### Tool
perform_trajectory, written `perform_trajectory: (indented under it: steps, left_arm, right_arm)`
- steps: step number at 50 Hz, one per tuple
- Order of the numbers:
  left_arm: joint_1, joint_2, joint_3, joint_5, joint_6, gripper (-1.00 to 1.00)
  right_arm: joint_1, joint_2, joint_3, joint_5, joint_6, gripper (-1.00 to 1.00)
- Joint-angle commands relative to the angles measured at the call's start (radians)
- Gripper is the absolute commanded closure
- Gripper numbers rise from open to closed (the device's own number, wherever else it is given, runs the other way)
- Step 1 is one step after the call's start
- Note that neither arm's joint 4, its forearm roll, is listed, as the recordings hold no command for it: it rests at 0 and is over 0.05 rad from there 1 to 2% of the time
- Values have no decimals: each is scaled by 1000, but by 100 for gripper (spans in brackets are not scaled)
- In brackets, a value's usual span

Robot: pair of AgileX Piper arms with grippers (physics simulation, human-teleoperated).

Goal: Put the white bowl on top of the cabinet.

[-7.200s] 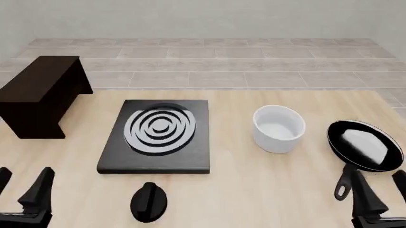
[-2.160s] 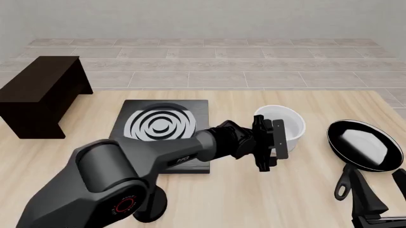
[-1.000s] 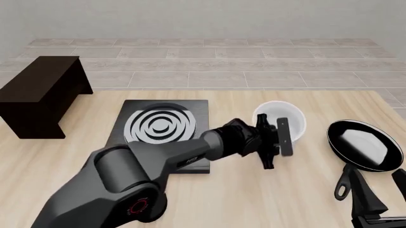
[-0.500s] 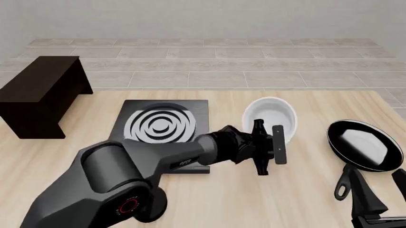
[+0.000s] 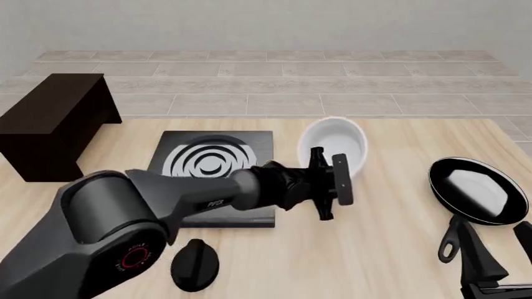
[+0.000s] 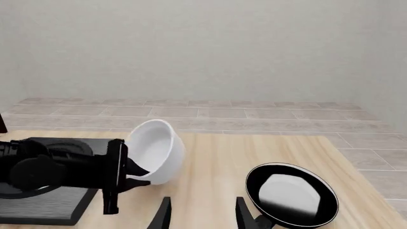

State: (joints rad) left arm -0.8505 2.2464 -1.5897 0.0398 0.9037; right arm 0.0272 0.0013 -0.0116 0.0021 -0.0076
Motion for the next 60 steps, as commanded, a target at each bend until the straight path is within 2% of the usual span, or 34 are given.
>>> perform_trajectory:
  steps: [1, 12, 17, 23, 29, 39, 44, 47, 49, 51, 55, 60]
  left_arm:
    - [15, -107, 93, -76, -13, 100]
    - [38, -185, 163, -113, -33, 100]
    - [36, -242, 192, -112, -76, 100]
    - [41, -274, 238, -124, -77, 100]
    - [30, -346, 304, -125, -112, 100]
    - [49, -472, 437, -127, -114, 100]
    - [71, -520, 509, -152, -125, 100]
    - [94, -577, 558, -161, -168, 100]
    - [111, -606, 596, -182, -158, 100]
    - [144, -655, 609, -175, -191, 100]
    - [194, -708, 644, -185, -197, 100]
    - [269, -779, 632, -144, -258, 100]
  right_arm:
    - [0, 0, 0, 0, 0, -100]
    - [0, 0, 0, 0, 0, -100]
    - [0, 0, 0, 0, 0, -100]
    - [0, 0, 0, 0, 0, -100]
    - [0, 0, 0, 0, 0, -100]
    - [0, 0, 0, 0, 0, -100]
    - [0, 0, 0, 0, 0, -100]
    - [0, 0, 0, 0, 0, -100]
    - [0, 0, 0, 0, 0, -100]
    - [0, 0, 0, 0, 0, -100]
    - [0, 0, 0, 0, 0, -100]
    - [0, 0, 0, 0, 0, -100]
